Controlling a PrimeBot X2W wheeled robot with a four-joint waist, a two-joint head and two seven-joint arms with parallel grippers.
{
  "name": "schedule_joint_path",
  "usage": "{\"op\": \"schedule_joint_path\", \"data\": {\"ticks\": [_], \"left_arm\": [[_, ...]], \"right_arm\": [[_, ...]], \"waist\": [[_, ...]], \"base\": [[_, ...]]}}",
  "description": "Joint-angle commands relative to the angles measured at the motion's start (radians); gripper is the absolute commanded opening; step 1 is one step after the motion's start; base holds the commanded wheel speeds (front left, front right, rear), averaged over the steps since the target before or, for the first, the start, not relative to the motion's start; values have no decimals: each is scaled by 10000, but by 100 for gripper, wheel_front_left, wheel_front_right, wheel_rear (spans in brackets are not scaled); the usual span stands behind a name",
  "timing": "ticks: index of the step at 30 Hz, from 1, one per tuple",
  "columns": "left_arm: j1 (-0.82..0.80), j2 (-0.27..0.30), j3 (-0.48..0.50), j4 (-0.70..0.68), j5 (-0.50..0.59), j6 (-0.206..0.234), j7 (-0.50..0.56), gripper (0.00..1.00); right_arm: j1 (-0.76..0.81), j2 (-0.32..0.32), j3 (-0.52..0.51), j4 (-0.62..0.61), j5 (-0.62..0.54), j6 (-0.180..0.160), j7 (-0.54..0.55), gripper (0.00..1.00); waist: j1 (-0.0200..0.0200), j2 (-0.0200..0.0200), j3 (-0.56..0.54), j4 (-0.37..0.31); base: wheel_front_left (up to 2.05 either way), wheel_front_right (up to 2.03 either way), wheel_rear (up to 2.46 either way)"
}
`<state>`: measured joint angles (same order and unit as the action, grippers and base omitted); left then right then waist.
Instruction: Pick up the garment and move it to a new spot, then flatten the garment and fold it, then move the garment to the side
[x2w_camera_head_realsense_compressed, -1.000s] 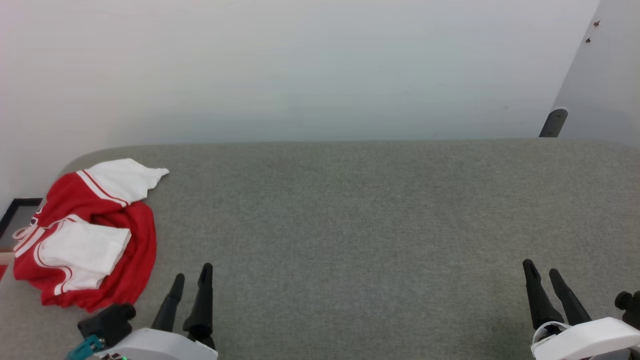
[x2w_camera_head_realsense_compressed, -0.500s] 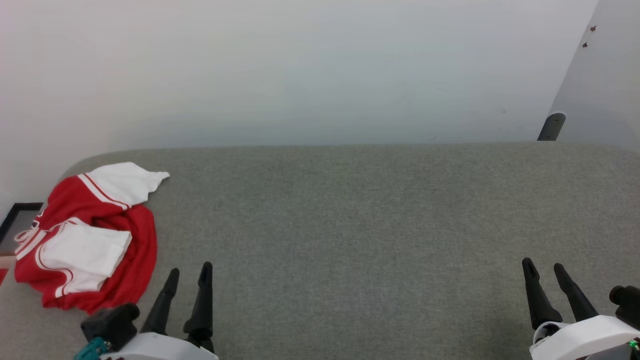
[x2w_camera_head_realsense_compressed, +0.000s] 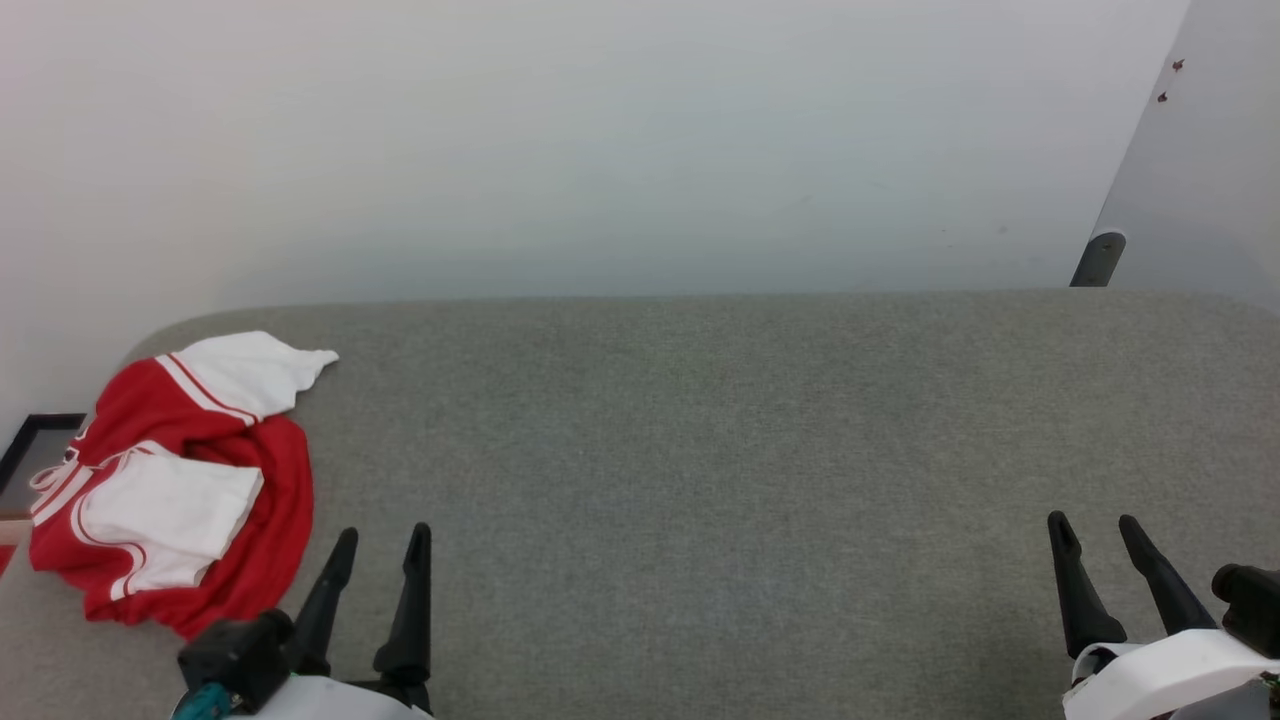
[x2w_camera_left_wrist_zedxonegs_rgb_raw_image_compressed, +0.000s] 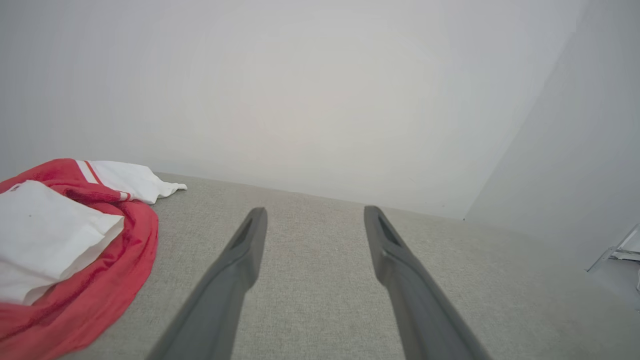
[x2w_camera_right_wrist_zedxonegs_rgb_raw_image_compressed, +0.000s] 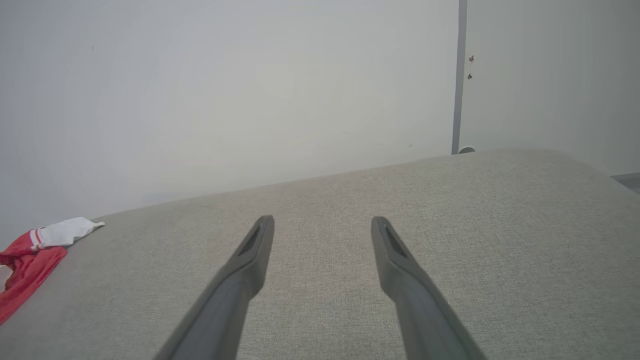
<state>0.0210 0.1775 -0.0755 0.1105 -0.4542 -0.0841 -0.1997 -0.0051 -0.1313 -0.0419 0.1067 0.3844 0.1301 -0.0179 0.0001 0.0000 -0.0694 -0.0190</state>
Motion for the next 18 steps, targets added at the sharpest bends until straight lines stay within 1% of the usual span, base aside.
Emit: {"op": "schedule_joint_path", "data": {"ticks": [1,6,18], "left_arm": [[22,9,13,-93,246,-40,-78,100],[102,-14,21,-193,807,-109,-211,100],[221,-33,22,-298,1654,-187,-434,100]], "right_arm": [[95,-72,-26,-112,-264,8,-63,100],[138,-84,-66,-242,-755,8,-110,100],[224,-106,-145,-471,-1599,8,-167,100]], "waist": [[-1,0,-9,-3],[-1,0,-54,-22],[-1,0,-111,-62]], "base": [[0,0,0],[0,0,0],[0,0,0]]}}
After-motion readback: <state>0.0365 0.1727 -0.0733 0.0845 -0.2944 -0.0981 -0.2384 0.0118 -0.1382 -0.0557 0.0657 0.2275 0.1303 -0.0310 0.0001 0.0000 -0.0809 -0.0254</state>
